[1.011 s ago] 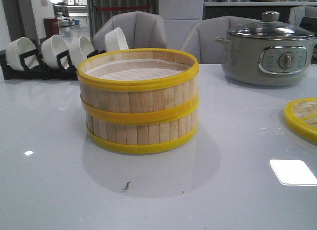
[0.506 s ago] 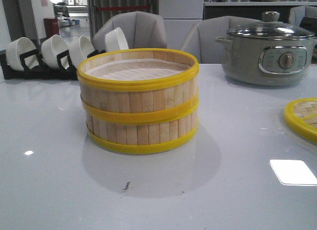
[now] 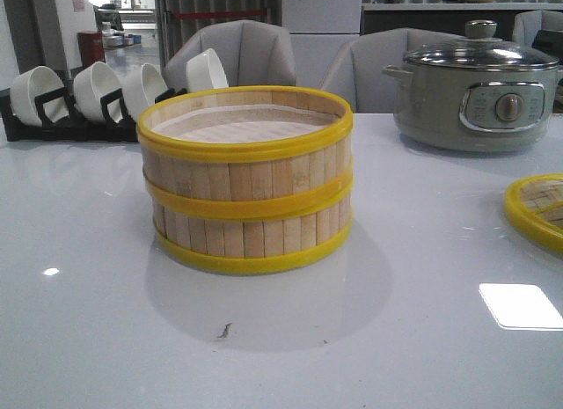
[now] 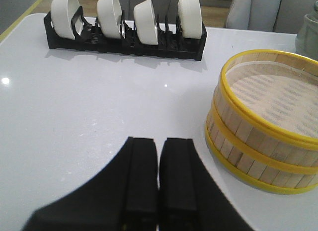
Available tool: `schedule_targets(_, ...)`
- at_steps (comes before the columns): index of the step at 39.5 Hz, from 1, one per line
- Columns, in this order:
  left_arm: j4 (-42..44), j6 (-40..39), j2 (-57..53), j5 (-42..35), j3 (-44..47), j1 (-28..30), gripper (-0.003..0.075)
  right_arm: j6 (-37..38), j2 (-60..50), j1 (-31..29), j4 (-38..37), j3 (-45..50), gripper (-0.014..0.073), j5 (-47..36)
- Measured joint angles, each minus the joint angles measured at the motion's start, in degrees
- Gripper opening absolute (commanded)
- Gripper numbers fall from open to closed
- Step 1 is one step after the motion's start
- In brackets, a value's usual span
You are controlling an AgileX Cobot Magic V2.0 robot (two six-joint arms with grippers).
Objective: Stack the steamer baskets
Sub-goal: 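Lower the right gripper onto the woven lid's center hub and grasp it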
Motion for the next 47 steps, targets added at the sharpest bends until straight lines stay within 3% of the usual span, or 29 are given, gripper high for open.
schedule_targets(15,0.00,0.00,0.00,-0.08,0.00,0.00,0.0086,0.00,14.62,-0.23,-3.99,-14.31,0.0300,9.01)
schedule_targets(47,0.00,0.00,0.00,-0.08,0.00,0.00,0.0086,-0.11,18.84,-1.54,-4.97,-16.15,0.0300,5.68)
